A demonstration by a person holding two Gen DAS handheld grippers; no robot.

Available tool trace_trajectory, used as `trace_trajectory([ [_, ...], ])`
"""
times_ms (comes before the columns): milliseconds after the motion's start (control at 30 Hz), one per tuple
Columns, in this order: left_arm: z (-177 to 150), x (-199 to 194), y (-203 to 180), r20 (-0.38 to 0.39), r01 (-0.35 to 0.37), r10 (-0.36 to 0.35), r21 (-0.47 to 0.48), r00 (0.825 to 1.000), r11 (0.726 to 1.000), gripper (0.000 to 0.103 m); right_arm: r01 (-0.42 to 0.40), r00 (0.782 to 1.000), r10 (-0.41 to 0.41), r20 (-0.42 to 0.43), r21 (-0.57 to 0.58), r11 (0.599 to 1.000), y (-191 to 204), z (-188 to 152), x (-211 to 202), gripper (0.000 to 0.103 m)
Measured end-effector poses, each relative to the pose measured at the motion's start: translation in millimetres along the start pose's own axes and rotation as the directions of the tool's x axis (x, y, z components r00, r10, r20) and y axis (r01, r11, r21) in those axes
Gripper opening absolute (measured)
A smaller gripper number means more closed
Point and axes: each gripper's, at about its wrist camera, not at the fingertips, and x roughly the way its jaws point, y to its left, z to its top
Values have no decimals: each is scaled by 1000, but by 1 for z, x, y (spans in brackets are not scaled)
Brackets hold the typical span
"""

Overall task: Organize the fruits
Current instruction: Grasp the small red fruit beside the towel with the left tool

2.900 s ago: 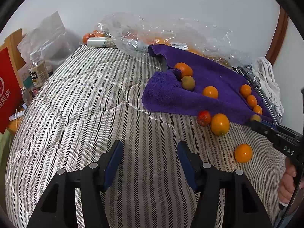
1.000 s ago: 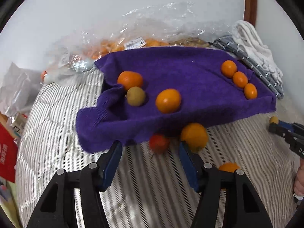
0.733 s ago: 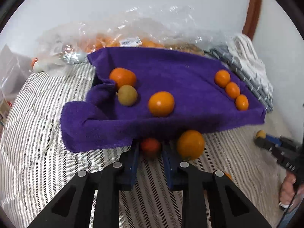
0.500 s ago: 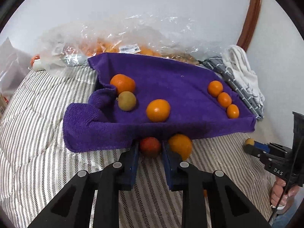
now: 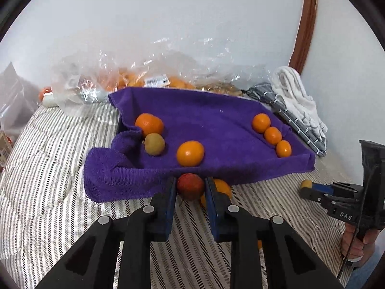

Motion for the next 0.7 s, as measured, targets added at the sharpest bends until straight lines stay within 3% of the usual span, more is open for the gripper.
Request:
trace_trajectory([
  [700,2,-11,3,60,-43,45,-30,997,999,23,-5,999,3,49,41,999,-6,-3,-10,25],
])
